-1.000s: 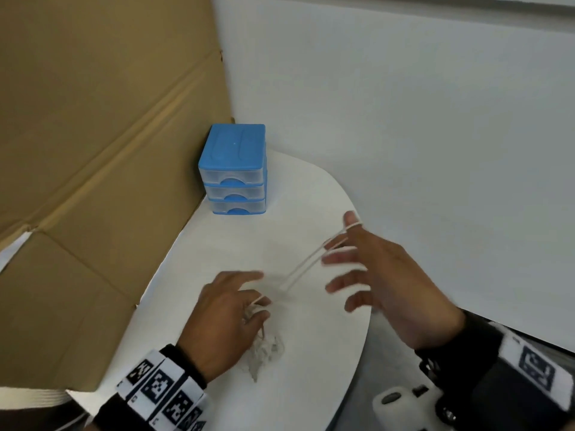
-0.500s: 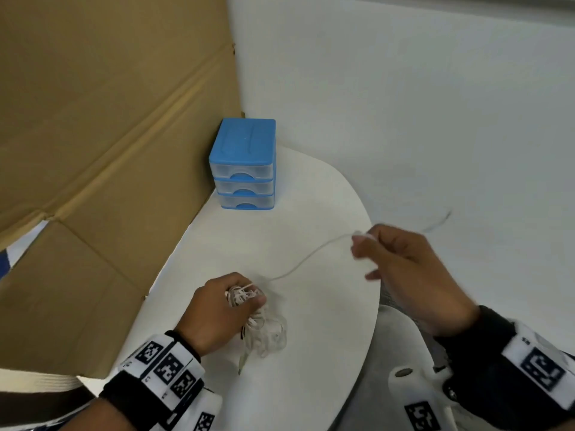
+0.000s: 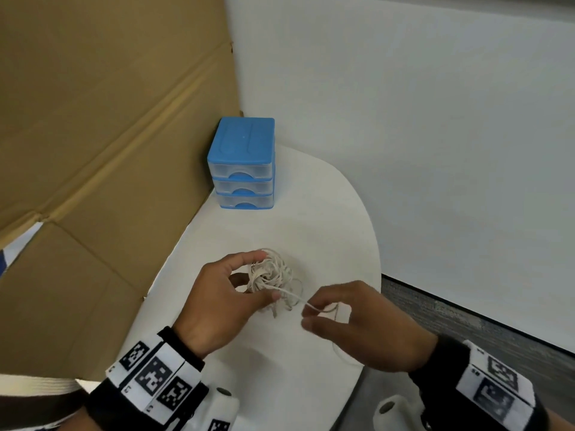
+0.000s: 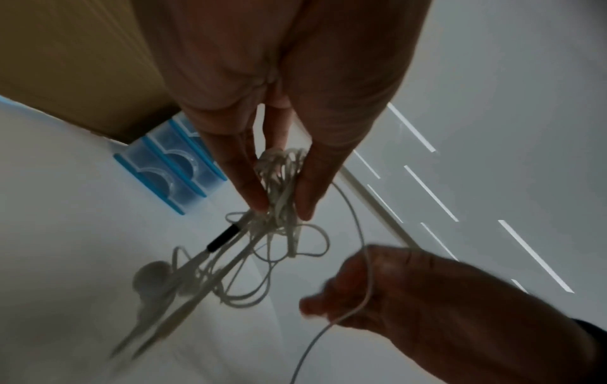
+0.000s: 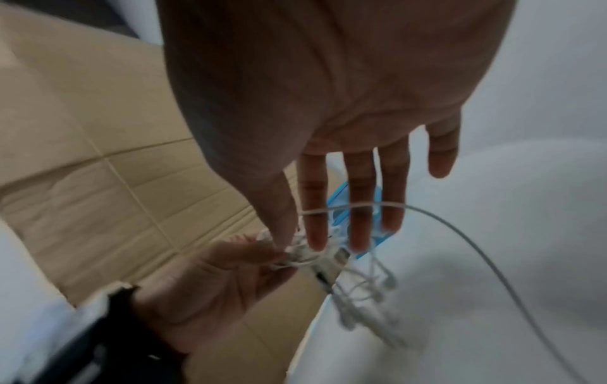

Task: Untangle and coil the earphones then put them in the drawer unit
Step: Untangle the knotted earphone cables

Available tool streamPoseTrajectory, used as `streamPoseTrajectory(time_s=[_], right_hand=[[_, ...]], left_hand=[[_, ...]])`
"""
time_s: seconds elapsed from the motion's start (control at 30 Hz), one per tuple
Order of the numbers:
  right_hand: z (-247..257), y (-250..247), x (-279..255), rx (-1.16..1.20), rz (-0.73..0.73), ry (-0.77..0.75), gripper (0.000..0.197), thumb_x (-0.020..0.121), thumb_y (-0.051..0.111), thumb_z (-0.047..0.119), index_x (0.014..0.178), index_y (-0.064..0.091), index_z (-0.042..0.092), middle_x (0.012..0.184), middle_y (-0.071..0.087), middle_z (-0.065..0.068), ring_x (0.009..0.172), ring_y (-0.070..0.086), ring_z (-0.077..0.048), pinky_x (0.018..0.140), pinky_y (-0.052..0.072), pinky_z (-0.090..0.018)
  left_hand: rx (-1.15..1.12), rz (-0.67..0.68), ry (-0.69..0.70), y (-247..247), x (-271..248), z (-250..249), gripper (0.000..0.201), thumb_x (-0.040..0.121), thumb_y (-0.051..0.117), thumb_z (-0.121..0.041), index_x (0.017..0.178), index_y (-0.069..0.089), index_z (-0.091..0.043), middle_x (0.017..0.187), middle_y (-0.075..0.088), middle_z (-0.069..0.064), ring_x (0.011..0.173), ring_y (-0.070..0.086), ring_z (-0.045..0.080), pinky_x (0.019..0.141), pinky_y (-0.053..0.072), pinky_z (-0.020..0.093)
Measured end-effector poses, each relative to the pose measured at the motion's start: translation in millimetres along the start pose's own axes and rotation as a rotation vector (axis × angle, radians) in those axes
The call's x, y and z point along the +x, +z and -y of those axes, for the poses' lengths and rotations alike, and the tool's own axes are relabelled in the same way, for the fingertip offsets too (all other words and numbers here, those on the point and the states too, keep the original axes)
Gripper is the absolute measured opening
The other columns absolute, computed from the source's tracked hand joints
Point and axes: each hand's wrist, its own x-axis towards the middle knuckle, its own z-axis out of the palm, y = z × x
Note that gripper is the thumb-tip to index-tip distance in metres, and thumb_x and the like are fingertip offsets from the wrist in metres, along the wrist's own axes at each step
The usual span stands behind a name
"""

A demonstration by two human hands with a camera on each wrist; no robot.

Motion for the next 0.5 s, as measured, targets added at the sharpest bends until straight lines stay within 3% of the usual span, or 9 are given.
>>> streamPoseTrajectory(time_s=[0.1,0.17,0.33,0.5], right_hand=[[13,6,-1,0.547,0.056,0.027,0.015,0.085,0.074,0.029,0.089,0.072,0.015,0.066,0.067,-0.003,0.063,0.060,-0.018,0.063,0.046,-0.024],[17,7,-2,0.592,-0.042,0.006,0.015,0.084,0.074,0.028,0.087,0.072,0.014,0.057,0.055,0.003,0.054,0.047,-0.015,0.052,0.039,-0.023],[20,-2,-3,0.588,-0.213,-0.038,0.013,0.089,0.067,0.011,0.081,0.074,0.003,0.050,0.052,0.011,0.043,0.035,-0.001,0.045,0.030,-0.011],[25,-6,-5,0.621,-0.196,-0.084,0.015,0.090,0.064,0.013,0.079,0.072,0.006,0.047,0.054,0.012,0.043,0.040,0.000,0.046,0.033,-0.009]], left_hand=[[0.020,-0.013,-0.005,2,-3,-2,0.053,0.065,0.087,-0.007,0.109,0.070,-0.028,0.100,0.076,-0.007,0.087,0.073,0.008,0.081,0.059,0.028],[-0.002,0.023,-0.011,4,-7,-5,0.054,0.064,0.088,-0.006,0.109,0.069,-0.029,0.098,0.076,-0.009,0.087,0.073,0.007,0.078,0.059,0.027],[-0.124,0.091,-0.044,9,-12,-15,0.060,0.064,0.085,0.002,0.117,0.068,-0.021,0.102,0.075,-0.007,0.089,0.073,0.014,0.074,0.060,0.032],[-0.168,0.144,-0.085,12,-14,-20,0.061,0.067,0.083,0.003,0.120,0.065,-0.021,0.099,0.077,-0.003,0.084,0.075,0.018,0.080,0.060,0.031]])
